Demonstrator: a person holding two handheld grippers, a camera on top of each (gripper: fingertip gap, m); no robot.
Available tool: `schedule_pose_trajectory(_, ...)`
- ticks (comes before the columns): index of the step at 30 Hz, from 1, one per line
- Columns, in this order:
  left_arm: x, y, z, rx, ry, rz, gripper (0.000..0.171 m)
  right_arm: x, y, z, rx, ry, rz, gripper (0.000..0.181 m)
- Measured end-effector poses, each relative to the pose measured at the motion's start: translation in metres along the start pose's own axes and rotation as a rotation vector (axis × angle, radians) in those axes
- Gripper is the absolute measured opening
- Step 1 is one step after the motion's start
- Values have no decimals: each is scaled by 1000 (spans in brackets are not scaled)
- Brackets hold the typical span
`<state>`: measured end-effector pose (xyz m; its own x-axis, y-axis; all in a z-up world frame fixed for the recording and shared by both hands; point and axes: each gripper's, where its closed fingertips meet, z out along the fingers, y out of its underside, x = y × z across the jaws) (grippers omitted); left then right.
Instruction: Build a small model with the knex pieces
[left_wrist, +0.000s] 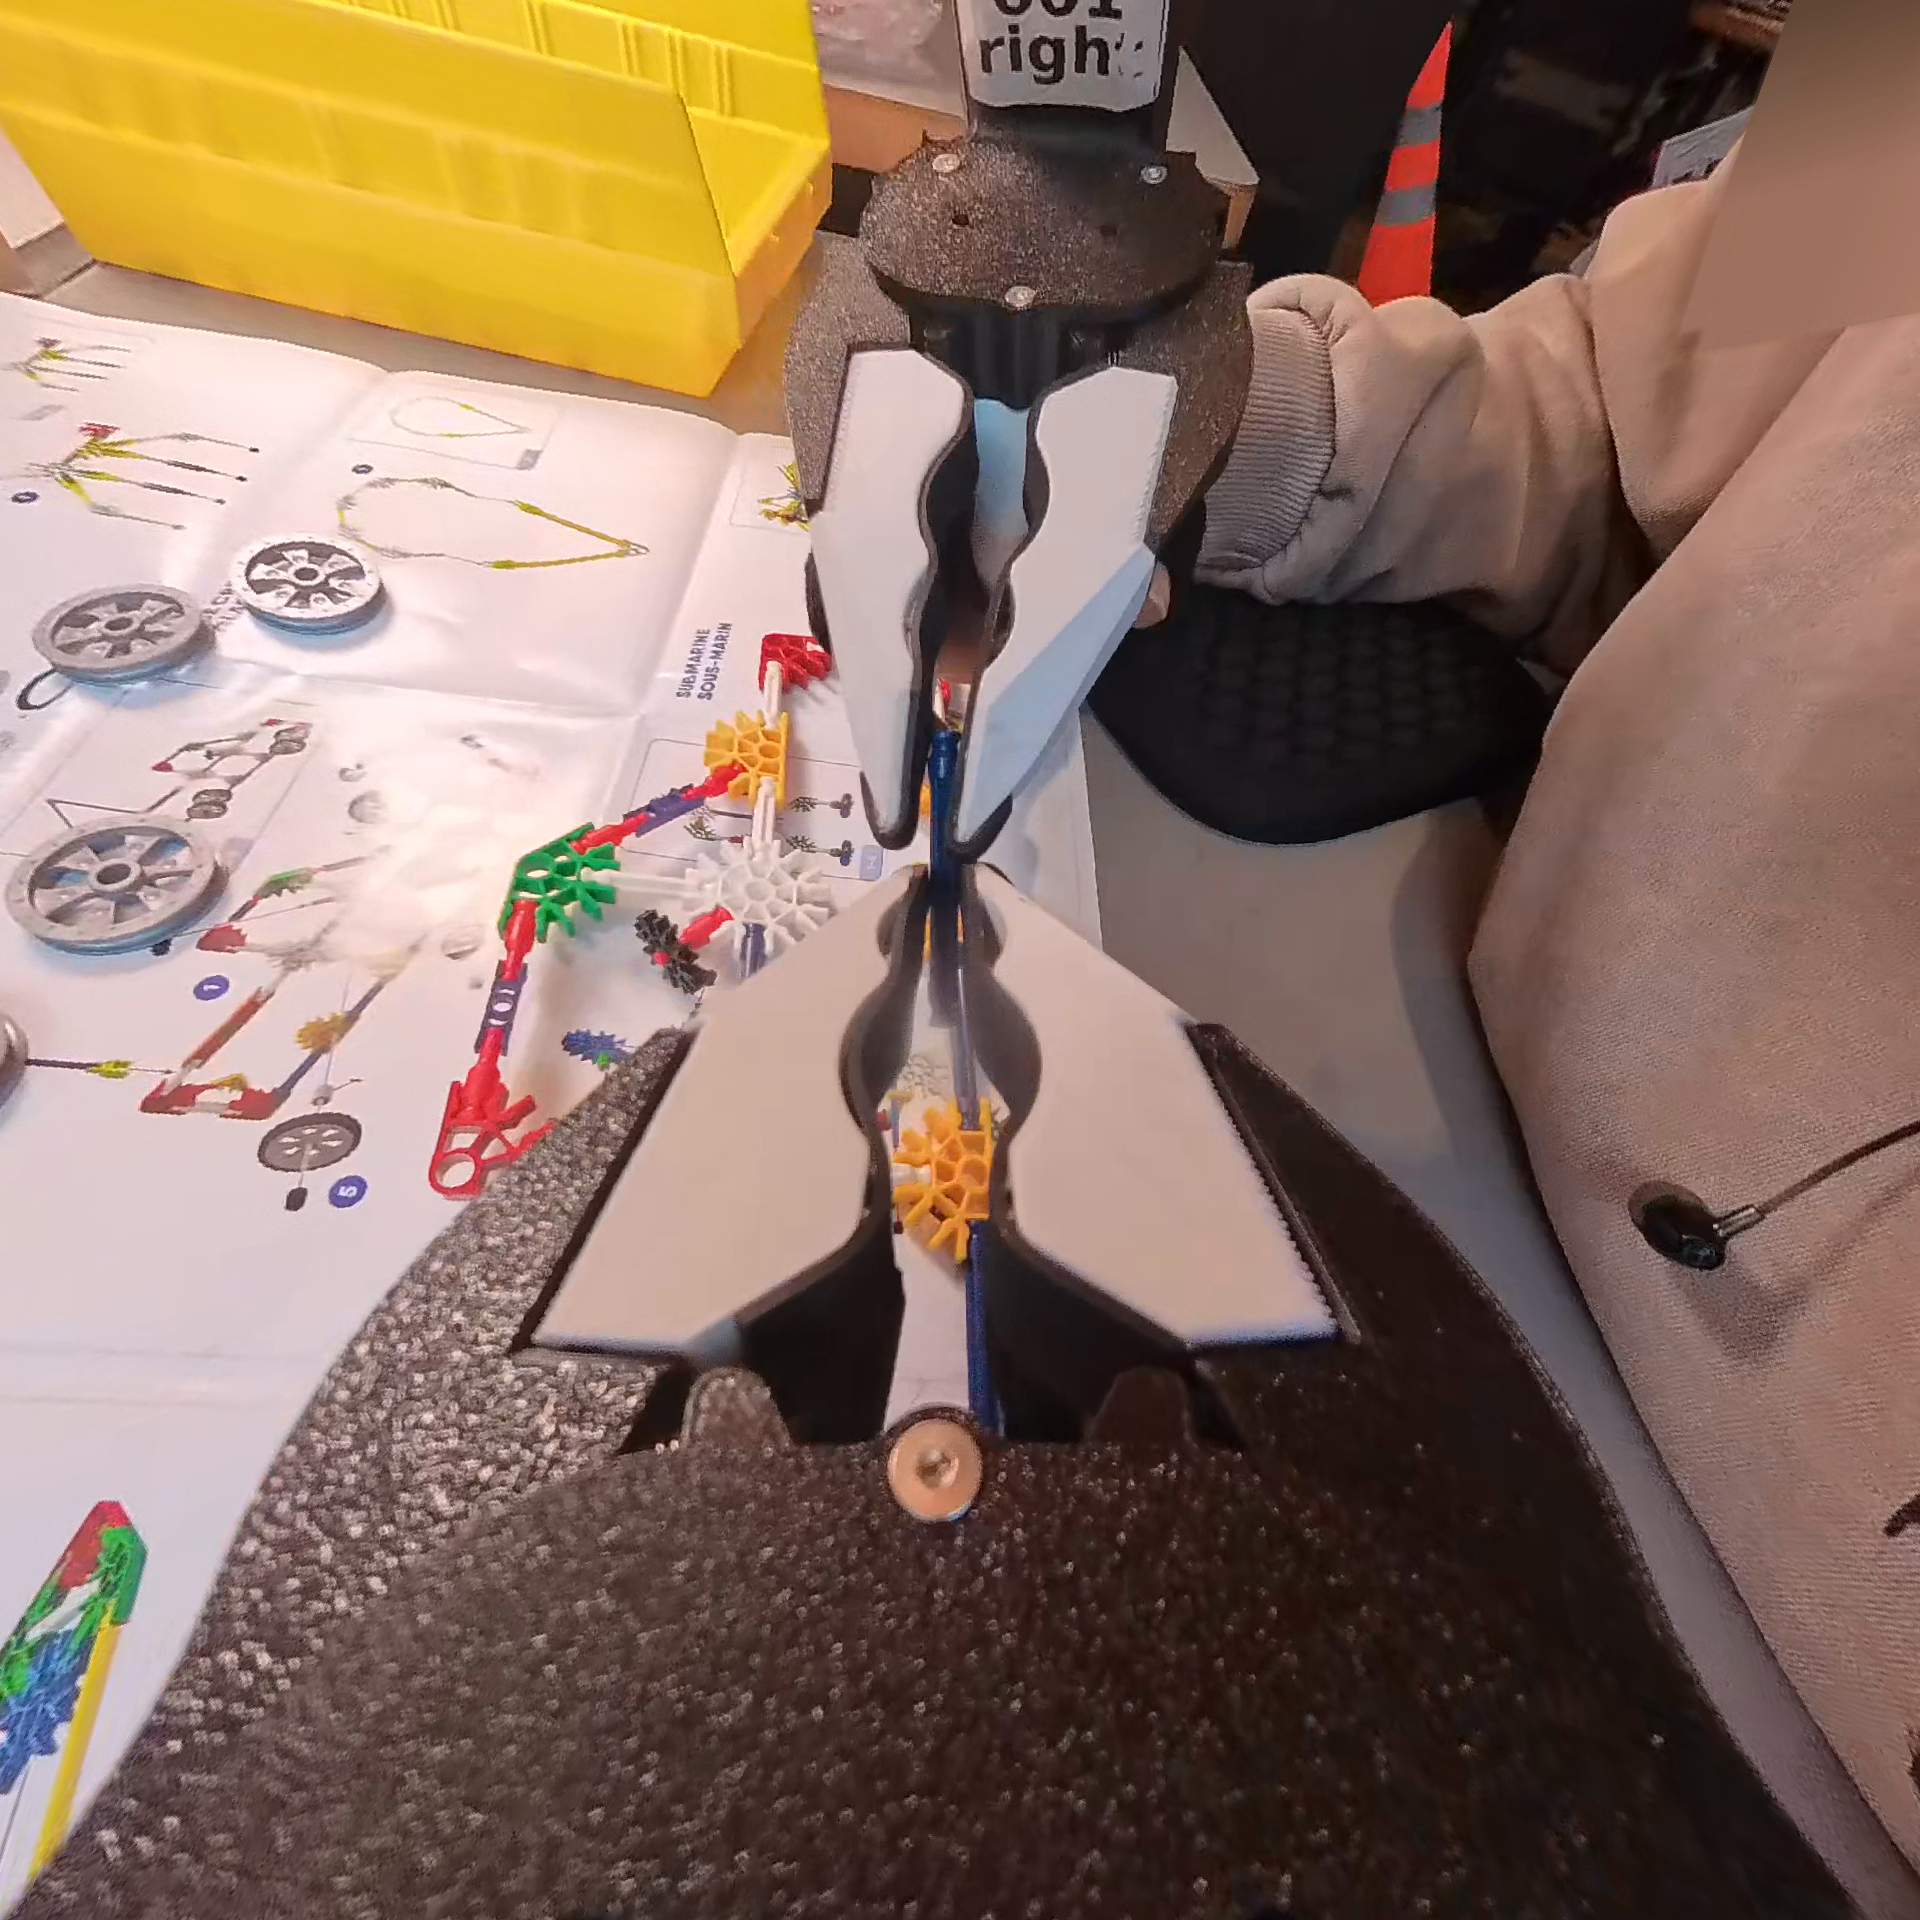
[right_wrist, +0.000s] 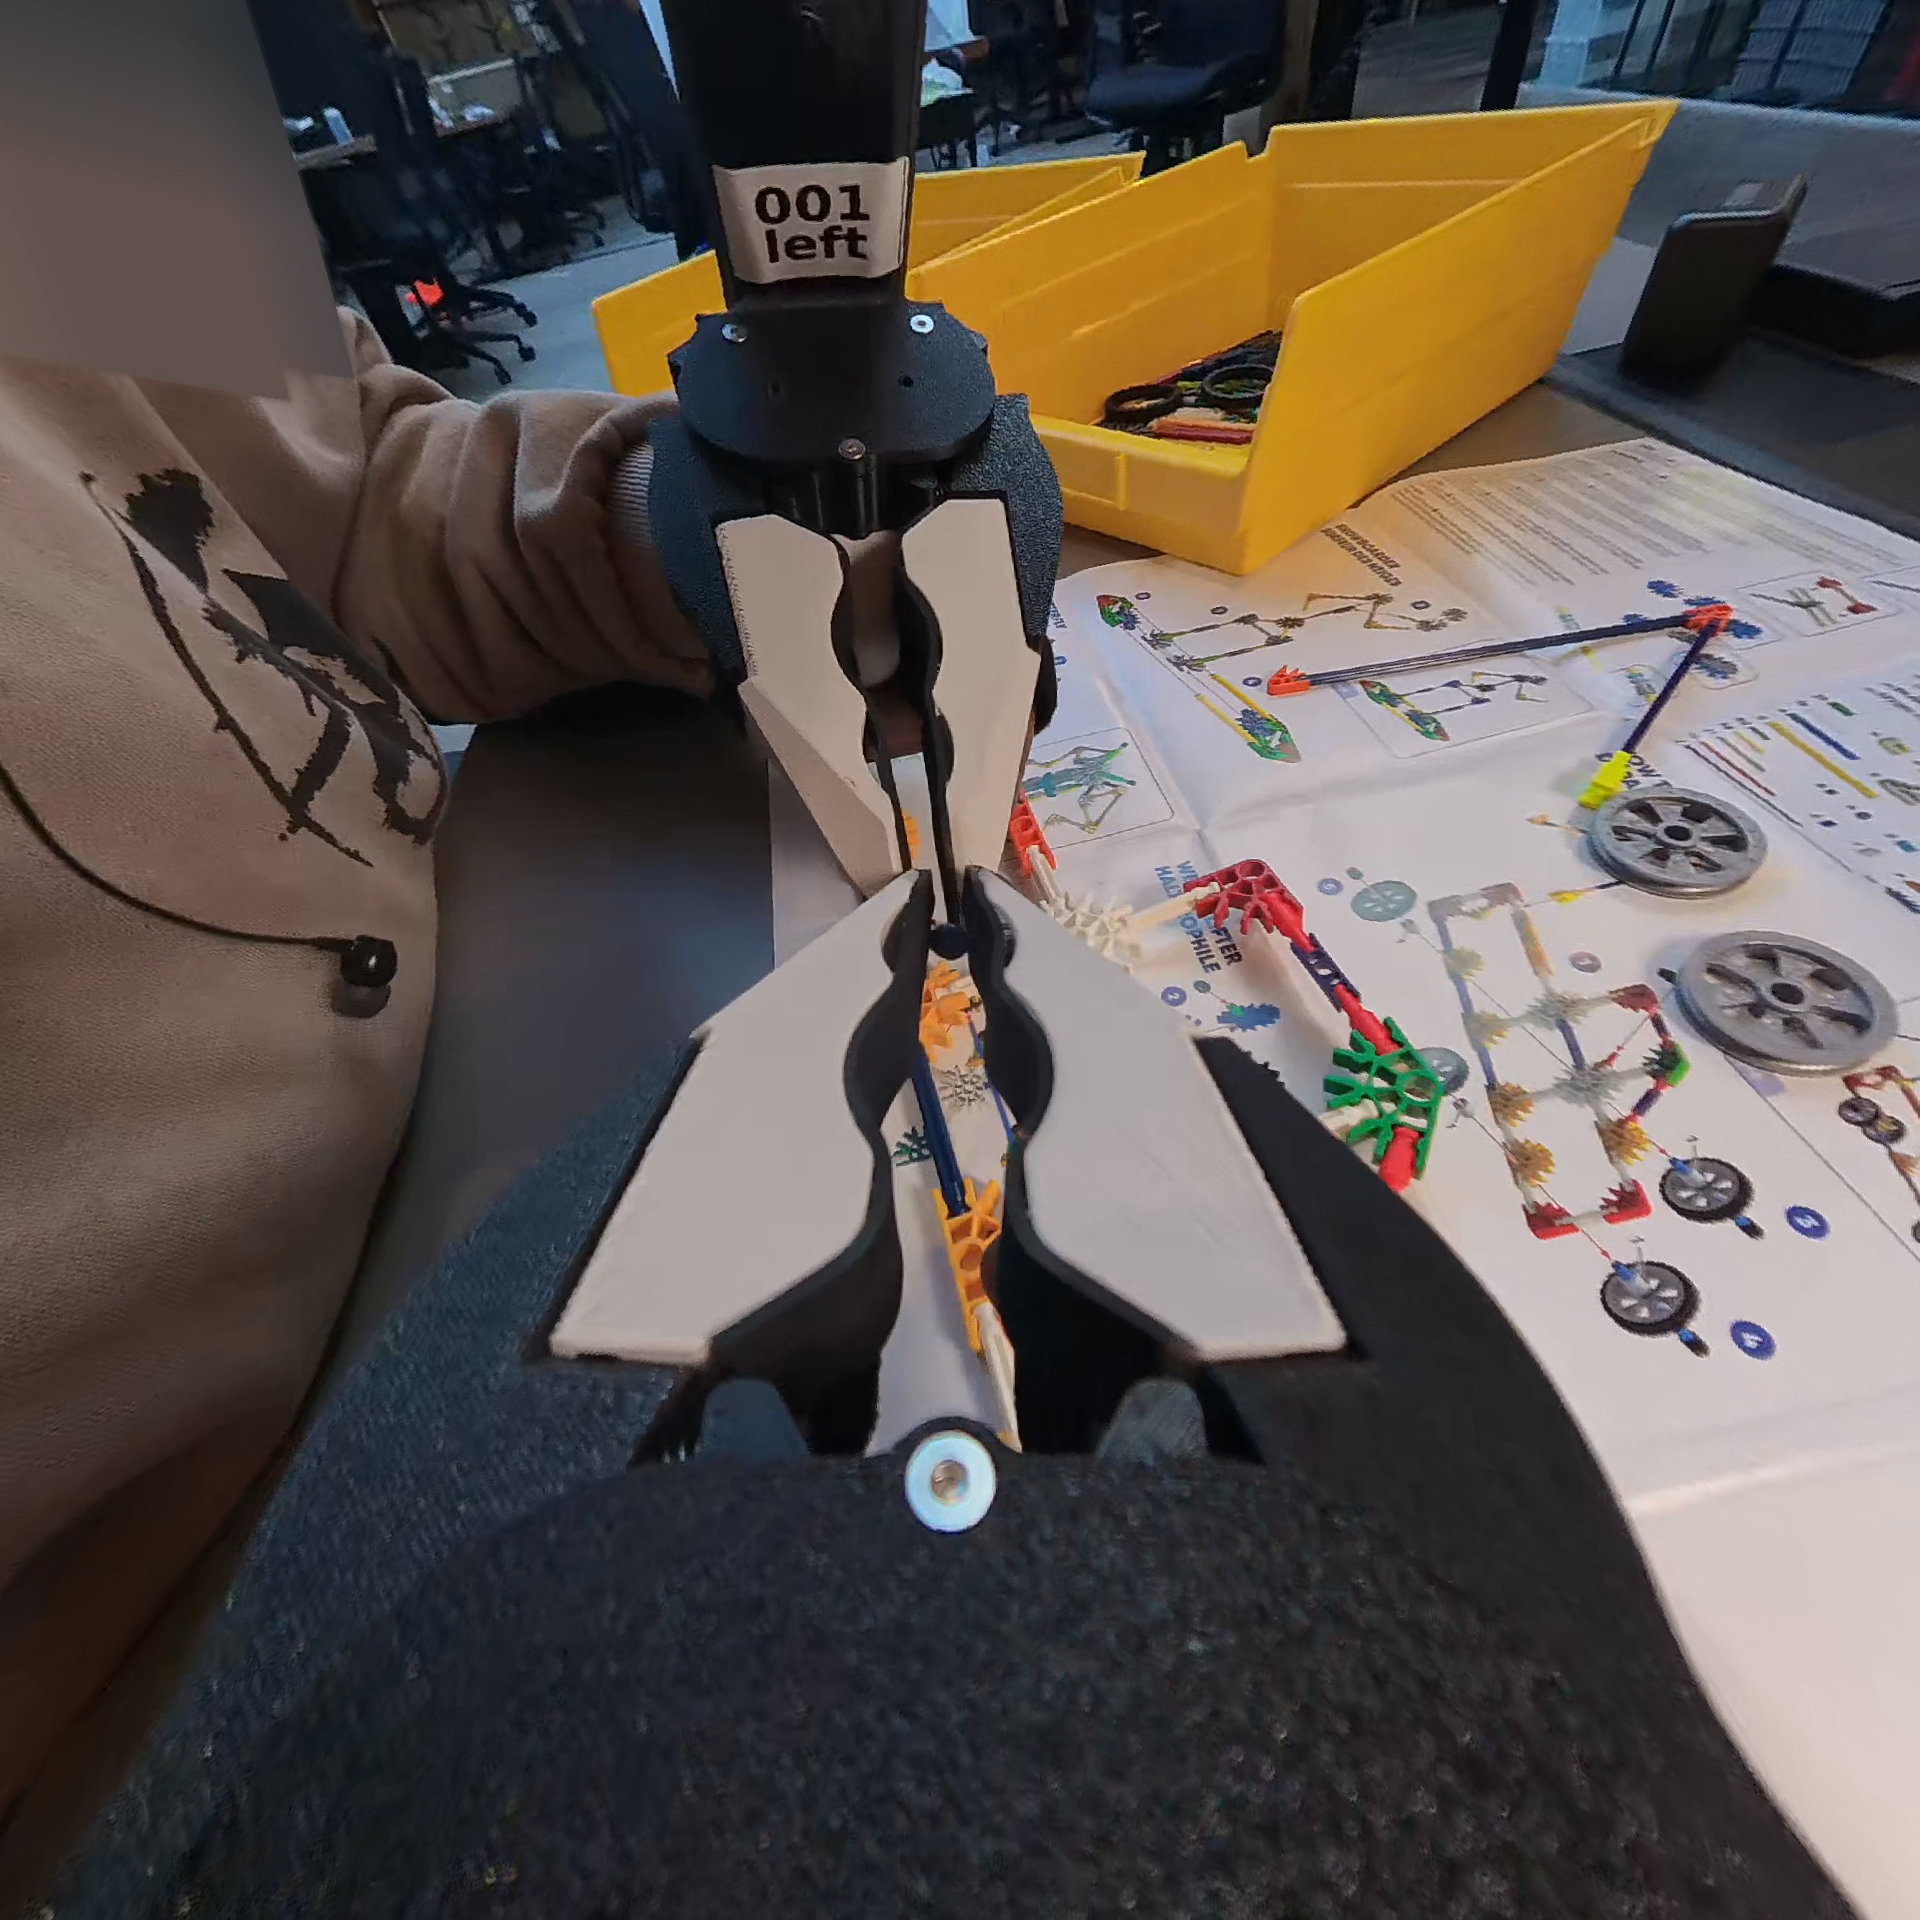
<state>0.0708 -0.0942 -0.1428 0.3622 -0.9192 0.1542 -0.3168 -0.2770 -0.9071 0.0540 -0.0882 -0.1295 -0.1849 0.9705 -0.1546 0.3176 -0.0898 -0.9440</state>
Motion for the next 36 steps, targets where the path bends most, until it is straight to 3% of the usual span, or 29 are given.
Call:
schedule_pose_trajectory(12, -2, 0, 1, 25, 22, -24, 3, 0, 10, -5, -9, -30, 13, 4)
schedule_pose_trajectory(18, -9, -1, -7, 41, 1, -32, 3, 8, 17, -11, -41, 27, -38, 0)
schedule_pose_trajectory(21, -9, 1, -7, 33, -1, -33, 3, 10, 14, -11, -43, 62, -93, 16)
schedule_pose_trajectory(24, -8, 3, -5, 23, 5, -33, 3, 10, 19, -7, -83, 87, -170, 21)
schedule_pose_trajectory(28, -7, 4, -4, 14, -3, -27, 3, 6, 25, -1, -115, 84, -214, 5)
schedule_pose_trajectory(36, -7, 6, -3, 9, 10, -32, 3, 5, 25, -3, -90, 57, -188, 5)
